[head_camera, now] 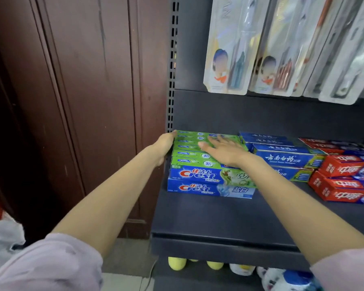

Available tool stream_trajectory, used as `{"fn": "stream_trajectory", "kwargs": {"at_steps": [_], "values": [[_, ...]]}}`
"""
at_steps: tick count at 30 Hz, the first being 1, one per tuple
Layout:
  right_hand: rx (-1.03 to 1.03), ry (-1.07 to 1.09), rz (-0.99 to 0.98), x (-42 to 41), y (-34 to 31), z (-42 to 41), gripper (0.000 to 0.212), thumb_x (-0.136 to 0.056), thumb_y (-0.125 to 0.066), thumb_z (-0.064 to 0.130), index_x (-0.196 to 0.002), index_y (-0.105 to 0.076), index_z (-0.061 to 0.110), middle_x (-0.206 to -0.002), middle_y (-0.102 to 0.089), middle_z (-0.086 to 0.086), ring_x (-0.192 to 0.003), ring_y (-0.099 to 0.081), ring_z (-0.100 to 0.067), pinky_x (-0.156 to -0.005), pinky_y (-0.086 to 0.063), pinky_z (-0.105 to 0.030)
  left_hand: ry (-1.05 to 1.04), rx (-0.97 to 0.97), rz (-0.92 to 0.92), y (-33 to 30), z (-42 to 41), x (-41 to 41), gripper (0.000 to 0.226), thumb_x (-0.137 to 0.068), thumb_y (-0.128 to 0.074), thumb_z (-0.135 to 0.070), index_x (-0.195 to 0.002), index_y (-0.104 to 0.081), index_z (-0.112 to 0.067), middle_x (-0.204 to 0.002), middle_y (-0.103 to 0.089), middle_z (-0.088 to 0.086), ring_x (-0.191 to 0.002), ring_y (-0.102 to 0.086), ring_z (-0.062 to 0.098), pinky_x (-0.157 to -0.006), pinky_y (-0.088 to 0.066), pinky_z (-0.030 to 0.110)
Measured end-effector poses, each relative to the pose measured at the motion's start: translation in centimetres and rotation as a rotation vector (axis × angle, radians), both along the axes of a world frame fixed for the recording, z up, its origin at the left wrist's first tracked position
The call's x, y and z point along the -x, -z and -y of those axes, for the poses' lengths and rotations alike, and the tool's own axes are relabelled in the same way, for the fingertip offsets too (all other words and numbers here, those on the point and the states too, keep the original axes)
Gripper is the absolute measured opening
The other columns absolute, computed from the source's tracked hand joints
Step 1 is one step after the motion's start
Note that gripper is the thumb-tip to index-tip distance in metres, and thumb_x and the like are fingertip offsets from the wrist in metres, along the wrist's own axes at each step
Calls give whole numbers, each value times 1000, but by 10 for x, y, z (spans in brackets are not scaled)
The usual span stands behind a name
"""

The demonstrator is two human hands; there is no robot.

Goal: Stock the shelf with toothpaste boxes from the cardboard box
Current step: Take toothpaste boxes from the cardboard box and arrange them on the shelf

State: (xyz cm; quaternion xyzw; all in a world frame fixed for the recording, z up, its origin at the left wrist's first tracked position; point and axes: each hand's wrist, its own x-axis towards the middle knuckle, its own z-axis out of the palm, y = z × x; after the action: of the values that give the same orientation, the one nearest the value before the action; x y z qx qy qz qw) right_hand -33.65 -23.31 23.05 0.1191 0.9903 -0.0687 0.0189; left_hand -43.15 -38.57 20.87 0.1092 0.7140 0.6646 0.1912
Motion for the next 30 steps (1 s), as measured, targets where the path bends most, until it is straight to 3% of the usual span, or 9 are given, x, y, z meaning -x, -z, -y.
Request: {"fn": "stream_trajectory", "kwargs": {"at_steps": [3, 5, 9, 13, 15, 19, 22, 27, 30], "values": [[-1, 0, 21, 1, 1, 1, 75, -88, -8, 71, -151, -3, 30, -160, 6, -3, -148, 6, -22, -118, 1, -42, 60, -83, 89, 2, 1, -1, 43, -101, -30, -43, -112, -58, -12, -114, -64, 13, -92, -64, 26, -90, -48, 34], [-6, 2, 24, 2, 1, 2, 74, -89, -9, 70, -151, -3, 30, -160, 6, -3, -148, 6, -22, -118, 1, -42, 74, -121, 105, 4, 1, 1, 44, -101, -28, -43, -113, -58, -13, -121, -62, 13, -102, -62, 27, -92, -47, 34], [44, -1, -10, 1, -1, 2, 71, -92, -10, 66, -151, -5, 27, -160, 5, -5, -148, 6, -21, -118, 1, -43, 63, -182, 97, 4, 6, -6, 42, -102, -24, -40, -96, -58, -17, -118, -61, 11, -109, -57, 26, -98, -44, 35], [50, -28, -90, -17, 2, 6, 70, -94, -10, 61, -151, -6, 21, -160, 3, -7, -148, 6, -19, -119, 0, -41, 101, -200, 51, 8, 14, -13, 44, -104, -21, -34, -125, -52, -13, -120, -58, 3, -102, -57, 16, -89, -43, 28], [31, -45, -57, -26, 4, 10, 70, -93, -8, 62, -151, -5, 22, -160, 4, -5, -147, 8, -17, -119, 0, -40, 117, -171, 50, 10, 17, -17, 43, -104, -23, -33, -127, -52, -11, -119, -60, 4, -94, -59, 13, -80, -45, 23], [22, -48, -22, -29, 5, 14, 70, -93, -6, 62, -151, -2, 22, -160, 5, -3, -147, 10, -16, -119, 1, -40, 100, -178, 91, 13, 20, -24, 42, -103, -27, -35, -127, -52, -11, -129, -58, 11, -108, -57, 22, -91, -43, 30], [9, -39, -19, -29, 6, 15, 70, -93, -6, 62, -151, -2, 23, -160, 6, -3, -147, 10, -15, -118, 1, -39, 100, -196, 96, 11, 20, -29, 35, -103, -28, -31, -121, -53, -13, -128, -58, 11, -105, -57, 22, -91, -44, 31], [29, -32, -17, -28, 5, 18, 68, -94, -7, 62, -151, -2, 25, -160, 6, -1, -147, 11, -15, -118, 2, -39, 93, -203, 99, 7, 19, -33, 36, -103, -29, -24, -134, -45, -15, -127, -59, 10, -98, -60, 21, -83, -49, 30], [25, -29, -12, -29, 5, 19, 67, -94, -7, 62, -151, -4, 27, -160, 5, -1, -147, 10, -15, -118, 2, -40, 83, -183, 95, 6, 20, -35, 30, -103, -30, -23, -125, -50, -18, -128, -59, 13, -99, -59, 22, -85, -49, 30]]}}
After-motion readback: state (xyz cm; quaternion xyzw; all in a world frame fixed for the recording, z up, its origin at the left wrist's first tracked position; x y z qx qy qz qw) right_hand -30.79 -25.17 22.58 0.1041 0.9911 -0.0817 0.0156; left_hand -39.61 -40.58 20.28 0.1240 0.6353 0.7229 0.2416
